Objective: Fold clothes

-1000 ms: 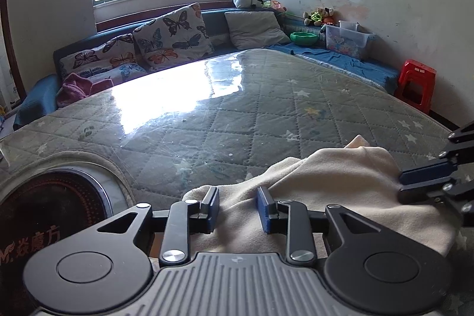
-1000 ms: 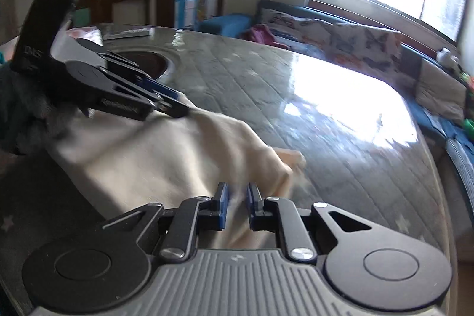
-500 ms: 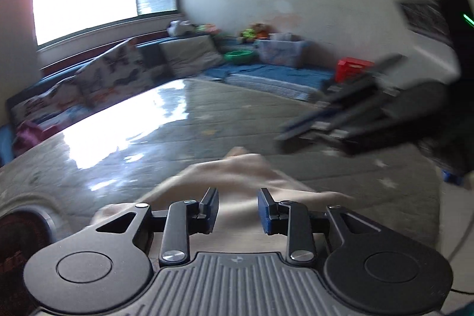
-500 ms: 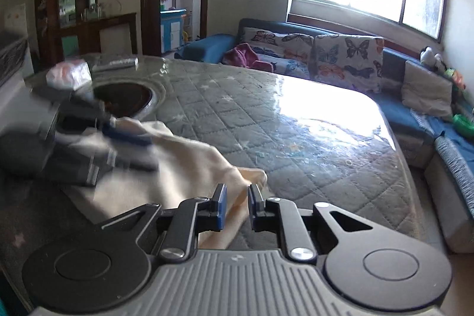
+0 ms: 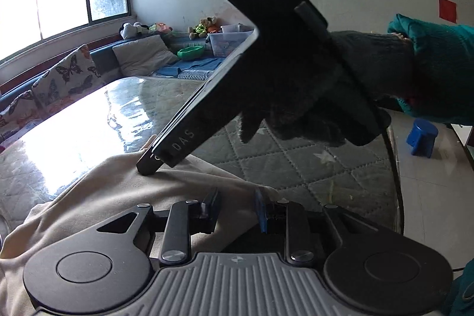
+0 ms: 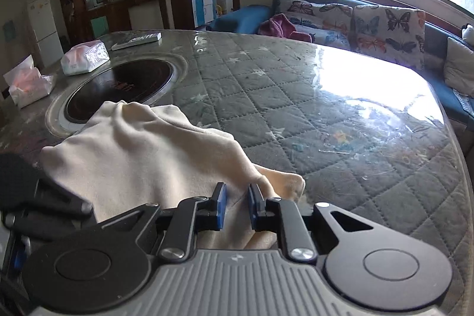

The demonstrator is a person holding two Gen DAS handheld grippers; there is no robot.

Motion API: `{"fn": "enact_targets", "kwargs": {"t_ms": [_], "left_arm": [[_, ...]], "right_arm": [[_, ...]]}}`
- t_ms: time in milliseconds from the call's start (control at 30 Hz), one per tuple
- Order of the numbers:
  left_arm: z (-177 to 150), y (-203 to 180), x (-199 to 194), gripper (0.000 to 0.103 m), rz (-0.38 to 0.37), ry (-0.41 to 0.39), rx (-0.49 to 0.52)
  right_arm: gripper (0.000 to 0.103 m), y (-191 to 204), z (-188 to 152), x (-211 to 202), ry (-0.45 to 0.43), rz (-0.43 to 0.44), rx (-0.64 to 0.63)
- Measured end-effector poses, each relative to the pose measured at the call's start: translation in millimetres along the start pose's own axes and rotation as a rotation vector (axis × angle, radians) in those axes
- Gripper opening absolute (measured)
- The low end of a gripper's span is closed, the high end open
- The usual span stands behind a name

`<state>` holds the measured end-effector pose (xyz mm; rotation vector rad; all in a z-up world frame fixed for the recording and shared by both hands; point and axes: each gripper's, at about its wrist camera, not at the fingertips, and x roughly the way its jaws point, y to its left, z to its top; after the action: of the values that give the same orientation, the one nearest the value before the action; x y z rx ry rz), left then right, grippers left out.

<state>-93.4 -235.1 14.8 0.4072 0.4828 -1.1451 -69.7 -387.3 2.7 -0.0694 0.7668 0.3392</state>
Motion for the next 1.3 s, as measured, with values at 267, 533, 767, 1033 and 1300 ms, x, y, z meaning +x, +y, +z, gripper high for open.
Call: {"fn": "enact_targets", "kwargs": {"t_ms": [267,533,767,1033,1300], "left_arm": [[-11,42,-47,0.029,0.113,-0.039,-0.144],[-24,120,-42,0.028,0.331,0.063,-0.349],[-31,158,-42,0.031,0.404,0.062,-0.398],[-38,166,-72,0.030,0.435,-0.007,-0.468],[-61,130,-94,0.031,0.374,0.048,-0.394]], "right_arm": [[0.017,4,6,-8,-0.035,-0.035,-0.001],[0.019,21,16,1,-0.056,-0.008,0.007],[0.020,31,21,16,-0.044,-0.005,-0.001],[0.020,59,41,32,-0.048,0.046,-0.068],[0.020,83,59,73,-0.014,0.080,-0.124]]}}
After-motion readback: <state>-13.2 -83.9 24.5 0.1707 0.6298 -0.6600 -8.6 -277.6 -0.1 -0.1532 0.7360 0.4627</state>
